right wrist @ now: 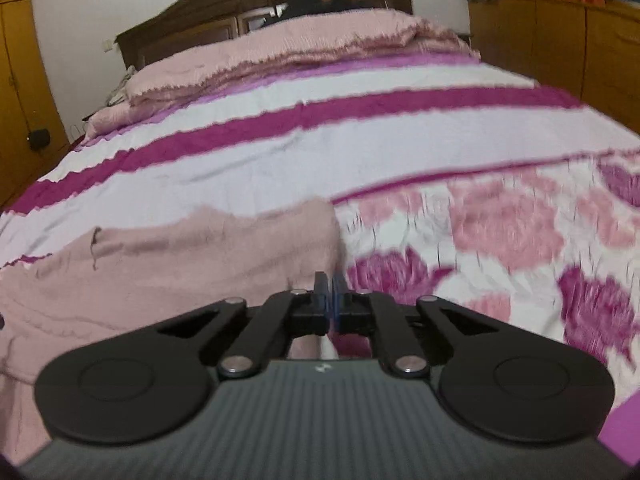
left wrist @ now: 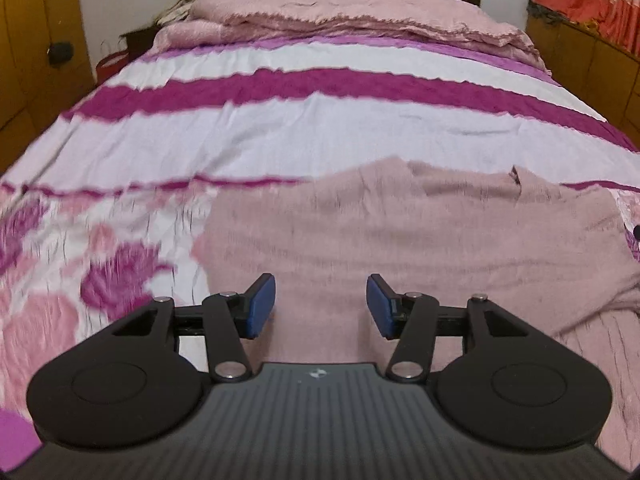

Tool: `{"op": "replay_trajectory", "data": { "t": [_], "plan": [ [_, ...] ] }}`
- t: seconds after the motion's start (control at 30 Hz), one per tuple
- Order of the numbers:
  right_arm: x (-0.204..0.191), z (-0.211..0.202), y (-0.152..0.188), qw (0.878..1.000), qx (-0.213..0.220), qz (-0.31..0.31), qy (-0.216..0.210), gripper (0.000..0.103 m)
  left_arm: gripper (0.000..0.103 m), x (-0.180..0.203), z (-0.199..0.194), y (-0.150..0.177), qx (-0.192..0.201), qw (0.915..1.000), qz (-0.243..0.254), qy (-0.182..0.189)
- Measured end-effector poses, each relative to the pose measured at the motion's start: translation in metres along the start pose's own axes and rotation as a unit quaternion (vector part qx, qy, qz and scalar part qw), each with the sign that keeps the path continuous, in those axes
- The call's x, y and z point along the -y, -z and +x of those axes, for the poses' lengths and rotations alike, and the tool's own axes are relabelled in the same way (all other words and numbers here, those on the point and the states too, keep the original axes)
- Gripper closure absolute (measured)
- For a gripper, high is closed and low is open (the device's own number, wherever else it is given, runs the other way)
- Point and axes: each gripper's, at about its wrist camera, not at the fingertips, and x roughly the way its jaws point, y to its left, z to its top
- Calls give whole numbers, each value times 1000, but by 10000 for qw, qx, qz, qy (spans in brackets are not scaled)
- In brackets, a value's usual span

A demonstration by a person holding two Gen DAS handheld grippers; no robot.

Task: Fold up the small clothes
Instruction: 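Grasp the cardigan hem with both tools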

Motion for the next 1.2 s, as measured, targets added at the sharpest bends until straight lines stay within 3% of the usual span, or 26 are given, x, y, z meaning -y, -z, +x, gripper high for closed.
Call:
{"op": "replay_trajectory", "data": {
  "t": [0.07,0.13,0.2,0.23,0.57,0.83,0.93,0.97,1.0,1.03,1.1,1.13,1.2],
  "plan": [
    [-9,3,-13,9997,25,-179,-147,95,44,-1,6,-17,49,9999,103,69],
    [-20,12,-24,9989,6,-386,-249,87,44,-2,16,-34,93,9998,172,100],
    [-32,22,-33,9976,36,-598,-357,41,44,-2,29,-49,101,9996,238,124],
    [-38,26,-35,9966,83,-692,-439,36,44,-2,38,-58,75,9995,260,146],
    [-75,100,-47,9887,-472,-1169,-816,38,44,10,125,-101,-123,9960,568,679],
    [-80,132,-35,9831,-824,-1260,-1038,44,44,28,174,-103,-515,9905,554,1148],
    [-77,129,-30,9804,-842,-1230,-1287,62,46,30,176,-97,-516,9874,506,1405],
    [-78,127,-30,9786,-851,-1272,-1373,72,46,31,174,-94,-503,9855,556,1521],
    [-80,125,-29,9774,-834,-1338,-1406,80,55,32,171,-91,-472,9843,612,1588],
    [-82,121,-29,9767,-757,-1440,-1396,84,73,35,167,-88,-384,9845,677,1571],
    [-87,111,-28,9768,-445,-1632,-1314,93,87,37,158,-84,-187,9874,638,1437],
    [-88,107,-28,9778,-258,-1665,-1242,93,92,37,150,-83,33,9894,593,1327],
    [-90,101,-27,9793,108,-1708,-1084,94,92,46,138,-79,588,9913,799,865]
  ]
}}
